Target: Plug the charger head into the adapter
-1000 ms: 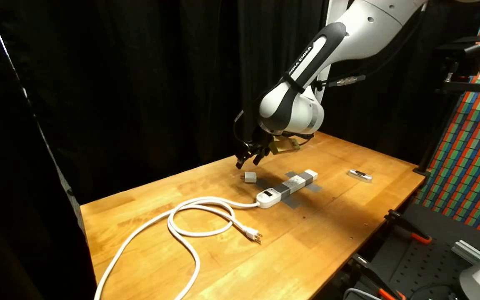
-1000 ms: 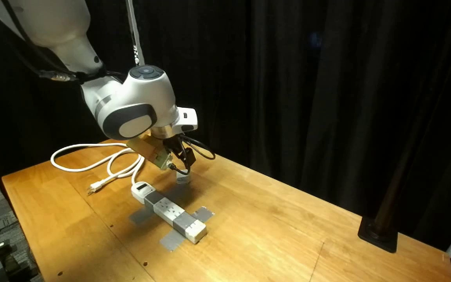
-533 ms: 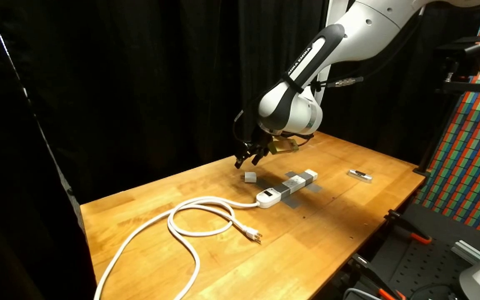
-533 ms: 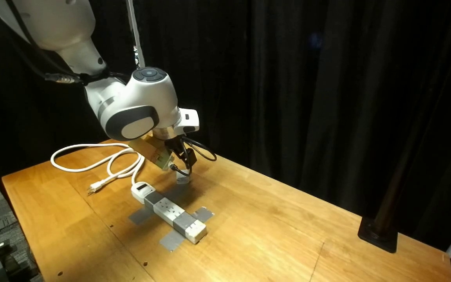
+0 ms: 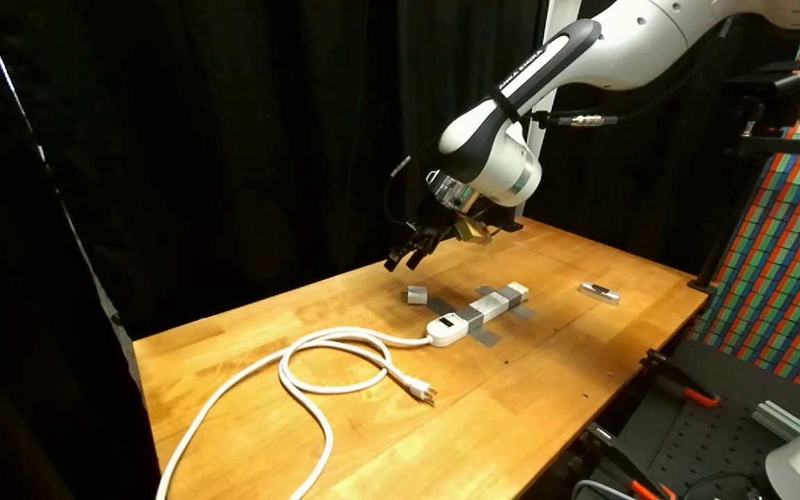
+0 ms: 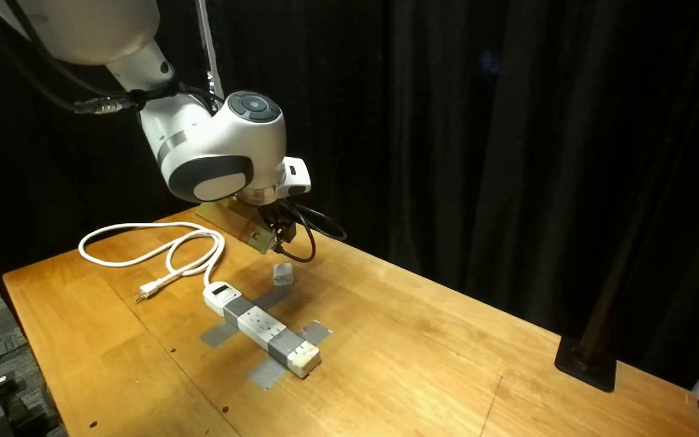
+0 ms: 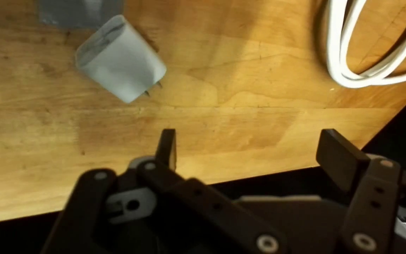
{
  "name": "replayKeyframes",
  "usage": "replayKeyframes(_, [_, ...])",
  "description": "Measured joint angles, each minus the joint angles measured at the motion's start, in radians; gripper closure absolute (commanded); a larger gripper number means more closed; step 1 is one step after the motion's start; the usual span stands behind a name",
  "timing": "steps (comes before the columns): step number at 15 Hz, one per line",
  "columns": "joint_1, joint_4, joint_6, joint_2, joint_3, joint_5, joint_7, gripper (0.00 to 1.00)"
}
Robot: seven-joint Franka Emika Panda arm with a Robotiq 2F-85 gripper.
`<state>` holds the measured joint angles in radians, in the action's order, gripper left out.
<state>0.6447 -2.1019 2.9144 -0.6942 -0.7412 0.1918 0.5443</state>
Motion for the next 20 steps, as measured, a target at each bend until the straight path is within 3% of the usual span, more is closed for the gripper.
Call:
replayKeyframes(4, [0.08,-0.013,0.089,-0.033,-0.025,-0.056,0.118,0.0])
replayKeyframes(8, [0.106,-0.065,0.365,-0.093,-0.02,-0.187,0.125,0.0])
replayKeyframes(11, [0.11,-0.102,0.528,-0.145,0.008,-0.376,0.053,0.0])
replayKeyframes(16, [0.119,-0.134,0.554,-0.183,0.064,-0.66,-0.115,0.0])
replayKeyframes(20, [0.123,-0.133,0.553,-0.203,0.086,-0.732,-0.139,0.0])
